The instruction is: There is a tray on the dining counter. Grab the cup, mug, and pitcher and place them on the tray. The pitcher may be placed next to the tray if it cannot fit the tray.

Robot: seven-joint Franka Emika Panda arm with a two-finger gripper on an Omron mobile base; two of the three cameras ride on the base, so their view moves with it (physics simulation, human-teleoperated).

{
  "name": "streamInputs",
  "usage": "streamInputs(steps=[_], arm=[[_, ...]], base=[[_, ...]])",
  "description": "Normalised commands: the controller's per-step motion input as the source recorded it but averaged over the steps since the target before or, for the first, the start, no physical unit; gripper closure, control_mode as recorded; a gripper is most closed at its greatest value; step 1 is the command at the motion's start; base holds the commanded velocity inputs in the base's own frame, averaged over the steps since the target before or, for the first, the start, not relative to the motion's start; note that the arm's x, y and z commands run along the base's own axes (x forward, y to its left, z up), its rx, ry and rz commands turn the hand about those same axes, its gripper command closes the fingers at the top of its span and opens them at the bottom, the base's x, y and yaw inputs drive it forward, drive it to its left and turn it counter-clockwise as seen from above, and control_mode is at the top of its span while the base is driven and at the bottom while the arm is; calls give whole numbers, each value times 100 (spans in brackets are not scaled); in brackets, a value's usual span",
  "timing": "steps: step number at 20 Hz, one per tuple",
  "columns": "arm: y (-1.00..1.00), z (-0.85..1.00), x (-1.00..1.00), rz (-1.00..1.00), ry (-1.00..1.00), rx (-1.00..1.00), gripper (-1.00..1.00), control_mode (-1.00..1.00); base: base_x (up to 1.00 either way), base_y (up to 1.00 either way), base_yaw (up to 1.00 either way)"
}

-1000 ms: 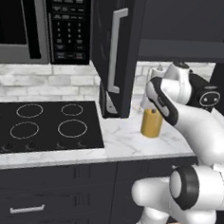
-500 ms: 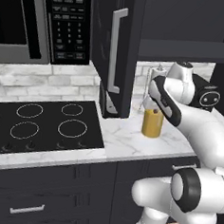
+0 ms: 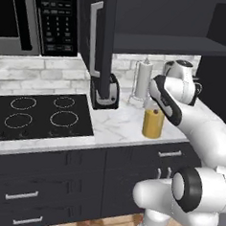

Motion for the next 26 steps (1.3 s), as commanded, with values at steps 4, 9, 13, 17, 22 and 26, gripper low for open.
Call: streamInputs(steps=[4,9,13,17,22,26], arm=[[0,0,0,0,0,0,100,100],[0,0,0,0,0,0,100,100],[0,0,0,0,0,0,100,100],[0,0,0,0,0,0,100,100],[0,0,0,0,0,0,100,100],[0,0,0,0,0,0,100,100]], base=[[-88,-51,-33],[-85,-34,-42],[-81,-18,-45],[-79,-5,-47],[-62,-8,-59],[-50,-17,-69]])
